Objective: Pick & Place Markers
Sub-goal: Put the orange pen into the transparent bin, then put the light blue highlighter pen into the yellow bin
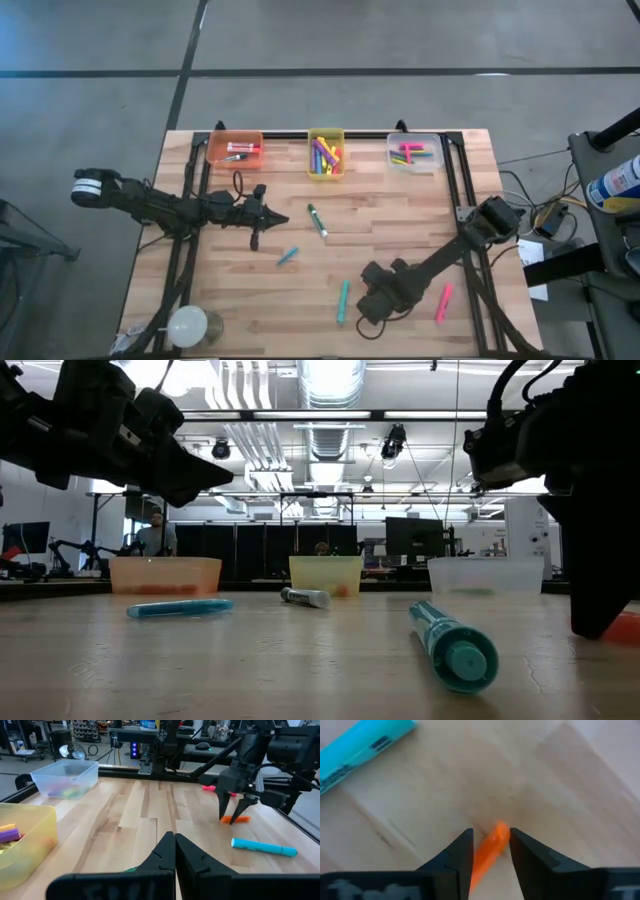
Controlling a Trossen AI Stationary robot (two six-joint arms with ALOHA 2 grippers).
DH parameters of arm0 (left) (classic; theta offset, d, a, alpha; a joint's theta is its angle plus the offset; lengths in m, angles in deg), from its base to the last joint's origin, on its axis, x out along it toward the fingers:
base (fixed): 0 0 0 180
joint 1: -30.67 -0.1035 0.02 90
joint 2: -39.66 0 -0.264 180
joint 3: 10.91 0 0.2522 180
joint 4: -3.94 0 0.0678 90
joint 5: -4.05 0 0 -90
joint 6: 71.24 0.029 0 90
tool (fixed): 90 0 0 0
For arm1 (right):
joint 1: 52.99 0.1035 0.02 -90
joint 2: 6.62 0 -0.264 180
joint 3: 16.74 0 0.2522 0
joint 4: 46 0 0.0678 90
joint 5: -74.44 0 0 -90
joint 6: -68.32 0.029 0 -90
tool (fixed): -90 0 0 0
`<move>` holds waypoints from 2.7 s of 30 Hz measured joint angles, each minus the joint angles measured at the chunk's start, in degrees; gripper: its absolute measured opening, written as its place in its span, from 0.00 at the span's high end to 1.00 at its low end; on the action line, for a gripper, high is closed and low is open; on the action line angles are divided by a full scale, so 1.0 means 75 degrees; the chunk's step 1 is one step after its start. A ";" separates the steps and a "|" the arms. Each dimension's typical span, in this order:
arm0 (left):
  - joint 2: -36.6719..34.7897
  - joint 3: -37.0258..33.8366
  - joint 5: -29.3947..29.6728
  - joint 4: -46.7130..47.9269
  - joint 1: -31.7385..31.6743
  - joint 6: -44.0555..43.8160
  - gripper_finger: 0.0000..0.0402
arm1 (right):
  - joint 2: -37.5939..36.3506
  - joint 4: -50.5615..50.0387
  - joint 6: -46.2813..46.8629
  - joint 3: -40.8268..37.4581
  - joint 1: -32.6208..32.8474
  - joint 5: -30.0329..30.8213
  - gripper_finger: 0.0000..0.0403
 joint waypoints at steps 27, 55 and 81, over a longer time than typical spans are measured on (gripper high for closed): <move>0.0003 0.0000 0.0087 0.0126 -0.0003 -0.0048 1.00 | -0.2627 -0.2325 -0.3234 -0.0048 -0.1783 0.2554 0.93; 0.0003 0.0000 0.0095 0.0088 -0.0003 0.0147 1.00 | -0.3464 0.1989 -1.1905 -0.2800 -1.0350 0.2035 0.91; 0.0003 0.0012 0.0248 0.0189 -0.0003 0.0117 1.00 | -0.6087 0.2800 -0.9993 -0.3832 -0.8295 0.1854 0.97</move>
